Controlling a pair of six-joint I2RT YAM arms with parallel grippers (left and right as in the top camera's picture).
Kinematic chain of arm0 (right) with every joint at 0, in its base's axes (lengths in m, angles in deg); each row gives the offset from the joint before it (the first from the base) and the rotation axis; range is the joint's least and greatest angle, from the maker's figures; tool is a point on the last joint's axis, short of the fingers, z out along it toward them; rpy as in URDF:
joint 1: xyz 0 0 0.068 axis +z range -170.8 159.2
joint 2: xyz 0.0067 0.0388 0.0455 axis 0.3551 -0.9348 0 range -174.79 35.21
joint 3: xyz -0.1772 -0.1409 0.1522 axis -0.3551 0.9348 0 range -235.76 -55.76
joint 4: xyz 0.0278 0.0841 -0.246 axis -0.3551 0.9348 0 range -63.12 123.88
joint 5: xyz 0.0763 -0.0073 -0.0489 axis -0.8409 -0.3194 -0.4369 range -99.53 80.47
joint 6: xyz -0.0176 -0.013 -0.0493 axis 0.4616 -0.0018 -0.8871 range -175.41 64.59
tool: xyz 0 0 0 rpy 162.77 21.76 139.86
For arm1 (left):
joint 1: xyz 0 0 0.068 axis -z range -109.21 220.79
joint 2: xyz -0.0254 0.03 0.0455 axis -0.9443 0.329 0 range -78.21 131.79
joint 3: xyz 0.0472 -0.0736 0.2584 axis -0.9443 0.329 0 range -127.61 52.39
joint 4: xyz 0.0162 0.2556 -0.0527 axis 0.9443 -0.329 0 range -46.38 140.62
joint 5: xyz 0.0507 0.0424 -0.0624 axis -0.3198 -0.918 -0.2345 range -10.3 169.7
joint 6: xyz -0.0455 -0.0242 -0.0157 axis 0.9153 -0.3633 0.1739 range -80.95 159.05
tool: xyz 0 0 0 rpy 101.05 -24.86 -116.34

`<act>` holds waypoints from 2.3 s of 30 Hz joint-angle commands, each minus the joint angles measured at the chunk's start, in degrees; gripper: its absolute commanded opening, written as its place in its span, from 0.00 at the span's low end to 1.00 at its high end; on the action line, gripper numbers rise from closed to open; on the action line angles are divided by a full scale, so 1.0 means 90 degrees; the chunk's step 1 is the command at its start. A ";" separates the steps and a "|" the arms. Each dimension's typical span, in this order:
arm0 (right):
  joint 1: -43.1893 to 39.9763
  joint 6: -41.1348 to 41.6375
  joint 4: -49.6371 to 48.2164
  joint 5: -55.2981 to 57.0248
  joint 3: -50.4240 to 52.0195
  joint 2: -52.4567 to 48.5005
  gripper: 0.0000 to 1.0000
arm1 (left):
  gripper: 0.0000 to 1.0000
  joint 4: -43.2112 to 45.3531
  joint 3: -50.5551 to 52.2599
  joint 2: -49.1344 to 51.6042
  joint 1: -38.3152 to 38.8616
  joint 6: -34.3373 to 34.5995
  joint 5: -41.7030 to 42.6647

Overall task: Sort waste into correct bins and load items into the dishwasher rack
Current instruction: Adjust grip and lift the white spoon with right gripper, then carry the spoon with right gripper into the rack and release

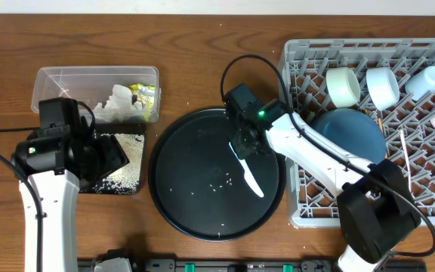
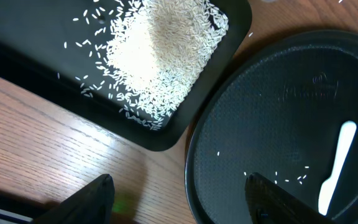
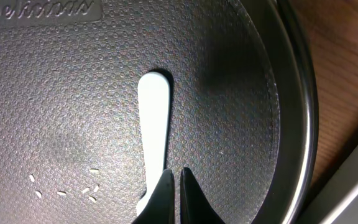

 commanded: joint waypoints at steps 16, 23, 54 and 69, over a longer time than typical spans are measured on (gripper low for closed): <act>0.0444 0.0058 -0.0015 -0.0238 0.0396 -0.0257 0.43 | 0.69 -0.0019 0.0039 0.0022 -0.0029 0.0024 -0.0036; 0.0447 0.0432 -0.0287 -0.0051 0.0787 -0.0568 0.43 | 0.69 -0.0019 0.0039 0.0022 -0.0027 0.0027 -0.0036; 0.0471 0.0474 0.0447 -0.0138 -0.0143 -0.0236 0.01 | 0.69 -0.0022 0.0039 0.0022 -0.0027 0.0024 -0.0036; -0.0850 0.0085 0.1370 0.0440 -0.0233 0.1569 0.01 | 0.69 -0.0019 0.0039 0.0022 -0.0027 0.0027 -0.0036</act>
